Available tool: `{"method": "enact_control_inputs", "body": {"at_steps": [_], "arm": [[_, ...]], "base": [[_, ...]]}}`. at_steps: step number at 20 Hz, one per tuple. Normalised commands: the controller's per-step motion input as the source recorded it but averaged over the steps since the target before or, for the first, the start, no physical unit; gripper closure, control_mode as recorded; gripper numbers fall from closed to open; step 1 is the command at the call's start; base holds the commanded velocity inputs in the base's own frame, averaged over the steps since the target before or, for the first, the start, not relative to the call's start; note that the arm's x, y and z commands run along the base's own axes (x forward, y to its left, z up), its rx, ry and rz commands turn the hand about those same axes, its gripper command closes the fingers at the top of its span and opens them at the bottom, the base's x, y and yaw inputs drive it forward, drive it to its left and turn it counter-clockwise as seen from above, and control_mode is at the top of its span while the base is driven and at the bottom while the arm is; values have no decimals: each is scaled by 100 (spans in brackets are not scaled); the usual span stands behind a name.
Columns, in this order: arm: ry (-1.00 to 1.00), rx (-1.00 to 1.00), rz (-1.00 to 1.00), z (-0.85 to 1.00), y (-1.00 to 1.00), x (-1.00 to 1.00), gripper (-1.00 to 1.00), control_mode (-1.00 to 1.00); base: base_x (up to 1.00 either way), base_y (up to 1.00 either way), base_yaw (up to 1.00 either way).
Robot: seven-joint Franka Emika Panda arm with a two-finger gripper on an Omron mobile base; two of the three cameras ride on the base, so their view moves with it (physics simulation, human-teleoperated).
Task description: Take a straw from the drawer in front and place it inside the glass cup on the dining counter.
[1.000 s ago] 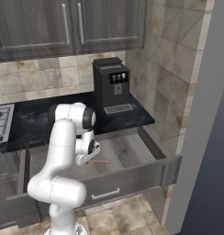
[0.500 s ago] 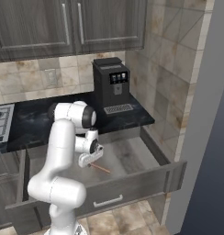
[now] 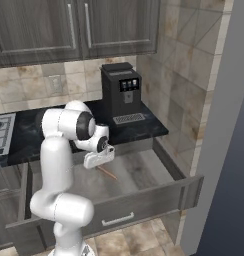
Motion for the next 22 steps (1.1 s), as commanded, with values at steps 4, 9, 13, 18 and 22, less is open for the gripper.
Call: {"method": "enact_control_inputs", "body": {"at_steps": [4, 9, 13, 18, 22], "arm": [[18, 0, -14, 99, -51, -61, 100, -100], [17, 0, -13, 100, -23, -27, 100, -100], [4, 3, -5, 100, 0, -18, 100, -100], [0, 0, -1, 100, 0, -43, 100, -100], [-2, 0, -3, 100, 0, -43, 100, -100]], "base": [[0, 0, 0], [0, 0, 0], [0, 0, 0], [0, 0, 0], [0, 0, 0]]}}
